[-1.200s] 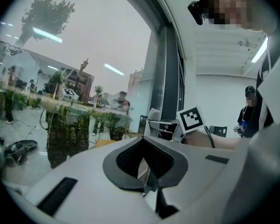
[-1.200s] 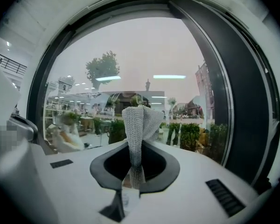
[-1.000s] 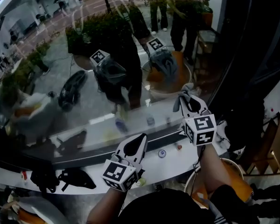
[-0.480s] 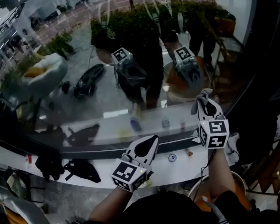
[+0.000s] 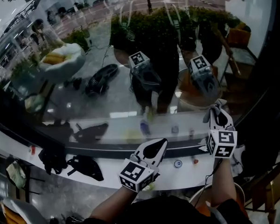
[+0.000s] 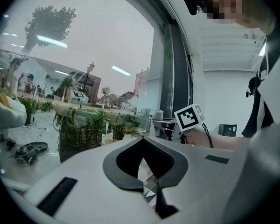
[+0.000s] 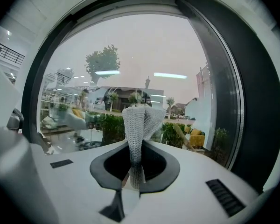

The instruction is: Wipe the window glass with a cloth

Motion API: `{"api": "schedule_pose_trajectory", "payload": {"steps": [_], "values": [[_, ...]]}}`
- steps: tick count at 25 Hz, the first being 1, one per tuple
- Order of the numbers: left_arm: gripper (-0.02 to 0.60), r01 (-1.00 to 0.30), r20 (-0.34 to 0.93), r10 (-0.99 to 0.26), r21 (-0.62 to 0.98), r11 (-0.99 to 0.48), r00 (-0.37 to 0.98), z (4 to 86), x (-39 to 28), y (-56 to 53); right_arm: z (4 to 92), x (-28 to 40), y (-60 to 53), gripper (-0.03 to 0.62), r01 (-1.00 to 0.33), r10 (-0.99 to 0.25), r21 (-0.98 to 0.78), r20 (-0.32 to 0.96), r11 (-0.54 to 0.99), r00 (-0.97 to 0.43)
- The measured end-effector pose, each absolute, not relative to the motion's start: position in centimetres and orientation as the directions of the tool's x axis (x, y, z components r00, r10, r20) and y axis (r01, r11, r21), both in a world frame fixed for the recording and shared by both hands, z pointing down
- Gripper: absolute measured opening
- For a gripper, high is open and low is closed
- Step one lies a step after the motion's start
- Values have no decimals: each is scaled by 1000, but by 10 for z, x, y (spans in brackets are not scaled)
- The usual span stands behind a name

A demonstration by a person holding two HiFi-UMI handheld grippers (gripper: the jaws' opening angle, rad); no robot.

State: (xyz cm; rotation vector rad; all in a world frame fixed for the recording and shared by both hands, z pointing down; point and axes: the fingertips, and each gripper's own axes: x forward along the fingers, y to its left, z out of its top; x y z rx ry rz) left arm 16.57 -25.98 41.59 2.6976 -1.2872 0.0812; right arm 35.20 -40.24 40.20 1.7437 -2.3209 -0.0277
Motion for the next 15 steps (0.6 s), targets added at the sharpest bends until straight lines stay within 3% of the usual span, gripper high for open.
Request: {"api": "schedule_pose_trajectory", "payload": {"steps": [10,15], "values": [[6,-812,113,-804,122,-571,583,410,158,-251,399,333,-401,52,-932,-937,153,174,328,-302],[6,-822,101,-817,128,-555,567,413,107,-236,397,272,-391,52,-920,-929,162,167,356,-330]]}}
